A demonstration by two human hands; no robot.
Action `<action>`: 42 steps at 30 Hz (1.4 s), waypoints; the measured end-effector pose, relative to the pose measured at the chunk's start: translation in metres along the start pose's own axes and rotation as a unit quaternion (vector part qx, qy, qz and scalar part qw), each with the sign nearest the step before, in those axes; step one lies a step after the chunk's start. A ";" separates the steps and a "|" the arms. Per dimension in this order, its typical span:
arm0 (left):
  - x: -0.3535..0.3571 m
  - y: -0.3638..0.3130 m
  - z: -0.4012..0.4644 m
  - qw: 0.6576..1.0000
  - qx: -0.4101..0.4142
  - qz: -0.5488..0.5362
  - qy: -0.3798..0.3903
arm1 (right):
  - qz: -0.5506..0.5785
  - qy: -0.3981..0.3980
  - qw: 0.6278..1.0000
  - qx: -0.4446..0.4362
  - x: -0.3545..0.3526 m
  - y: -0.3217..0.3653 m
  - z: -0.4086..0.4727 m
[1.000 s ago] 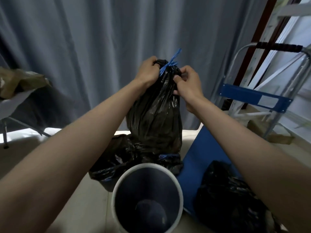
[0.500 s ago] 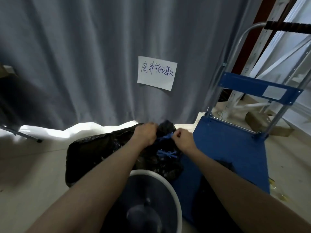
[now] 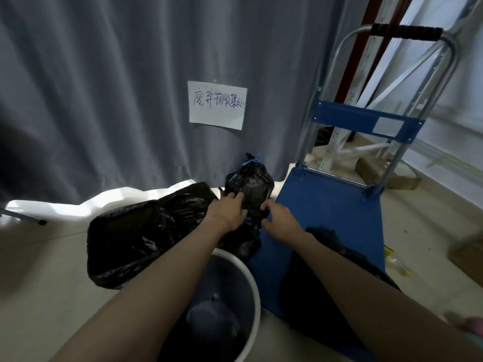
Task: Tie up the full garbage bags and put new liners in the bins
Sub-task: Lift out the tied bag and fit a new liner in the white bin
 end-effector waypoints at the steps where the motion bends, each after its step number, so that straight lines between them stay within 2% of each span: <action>1: 0.001 -0.010 -0.002 1.000 0.006 0.002 0.006 | -0.002 -0.001 1.000 0.010 -0.004 -0.009 -0.010; 8: 0.046 -0.094 -0.009 0.996 0.047 -0.023 0.070 | -0.012 -0.015 0.994 0.109 -0.025 -0.110 -0.084; 14: 0.115 -0.157 -0.010 0.985 0.061 -0.020 0.161 | -0.064 0.017 0.976 0.209 -0.017 -0.195 -0.134; 19: 0.185 -0.173 -0.019 0.961 0.015 -0.111 0.252 | -0.008 0.120 0.949 0.292 0.028 -0.253 -0.161; 25: 0.238 -0.168 -0.041 0.909 -0.052 -0.200 0.363 | -0.005 0.249 0.930 0.271 0.065 -0.256 -0.161; 28: 0.244 -0.167 -0.047 0.905 -0.057 -0.209 0.365 | 0.022 0.318 0.915 0.245 0.085 -0.243 -0.162; 33: 0.252 -0.170 -0.058 0.907 -0.039 -0.207 0.364 | 0.025 0.311 0.925 0.219 0.084 -0.225 -0.157; 36: 0.246 -0.172 -0.061 0.890 -0.053 -0.318 0.322 | 0.066 0.312 0.928 0.192 0.089 -0.209 -0.156; 38: 0.232 -0.170 -0.062 0.860 -0.097 -0.423 0.267 | 0.096 0.316 0.929 0.166 0.087 -0.193 -0.153; 39: 0.226 -0.169 -0.062 0.832 -0.116 -0.481 0.248 | 0.115 0.311 0.932 0.144 0.083 -0.182 -0.151; 41: 0.209 -0.172 -0.060 0.776 -0.114 -0.579 0.224 | 0.150 0.288 0.942 0.091 0.066 -0.158 -0.149; 42: 0.198 -0.173 -0.057 0.759 -0.100 -0.608 0.211 | 0.165 0.265 0.948 0.062 0.055 -0.144 -0.148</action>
Point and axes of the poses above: each hand's wrist, its own z-axis towards the middle knuckle, its own x-axis out of the palm, y = z × x, the point moved 9 cm from there along z, towards the middle knuckle, and after that the axes turned 14 degrees about y, right-handed, at the moved point
